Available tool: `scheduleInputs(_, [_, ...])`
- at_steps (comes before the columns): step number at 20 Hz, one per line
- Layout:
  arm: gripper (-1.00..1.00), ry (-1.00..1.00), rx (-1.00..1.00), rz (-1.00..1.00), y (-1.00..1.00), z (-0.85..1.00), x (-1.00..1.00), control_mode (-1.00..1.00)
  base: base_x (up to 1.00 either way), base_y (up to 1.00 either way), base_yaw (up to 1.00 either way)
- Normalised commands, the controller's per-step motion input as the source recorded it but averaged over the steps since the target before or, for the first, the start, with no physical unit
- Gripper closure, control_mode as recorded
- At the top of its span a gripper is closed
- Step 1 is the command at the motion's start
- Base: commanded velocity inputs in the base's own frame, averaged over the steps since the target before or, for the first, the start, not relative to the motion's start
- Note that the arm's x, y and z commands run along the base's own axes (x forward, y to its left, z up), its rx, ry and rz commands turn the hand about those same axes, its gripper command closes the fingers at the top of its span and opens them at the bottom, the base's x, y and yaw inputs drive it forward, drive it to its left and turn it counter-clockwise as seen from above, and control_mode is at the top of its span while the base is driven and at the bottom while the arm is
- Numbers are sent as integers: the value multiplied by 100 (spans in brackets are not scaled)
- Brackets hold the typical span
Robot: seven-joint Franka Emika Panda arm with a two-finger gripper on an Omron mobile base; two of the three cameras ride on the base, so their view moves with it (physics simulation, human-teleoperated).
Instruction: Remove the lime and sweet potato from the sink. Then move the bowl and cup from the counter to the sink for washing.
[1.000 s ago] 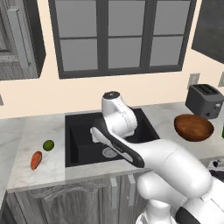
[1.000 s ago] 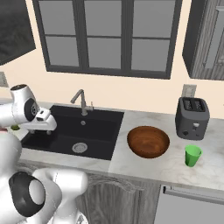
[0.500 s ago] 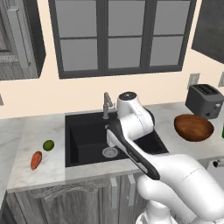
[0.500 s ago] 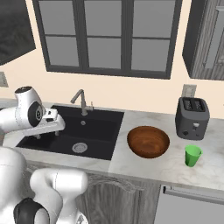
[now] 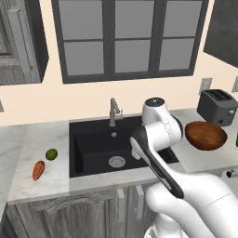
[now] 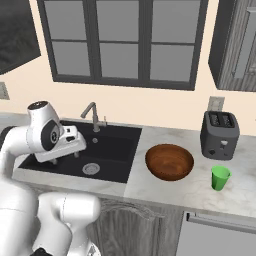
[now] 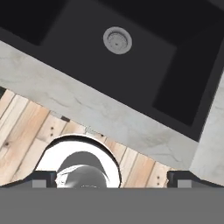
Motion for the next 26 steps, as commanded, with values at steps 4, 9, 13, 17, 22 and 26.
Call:
scheduleInputs(4, [-100, 5, -5, 7, -45, 2, -3, -100, 0, 0, 0])
scheduleInputs(9, [-100, 5, -8, 6, -47, 1, 0, -100, 0, 0, 0])
scheduleInputs(13, [-100, 10, -10, 4, -46, 4, 0, -100, 0, 0, 0])
scheduleInputs(17, [-100, 13, -10, 2, -47, 3, 1, -100, 0, 0, 0])
scheduleInputs(22, [-100, 13, -11, 0, -45, 0, 5, -100, 0, 0, 0])
scheduleInputs(26, [-100, 12, -9, 0, -44, 3, 6, -100, 0, 0, 0])
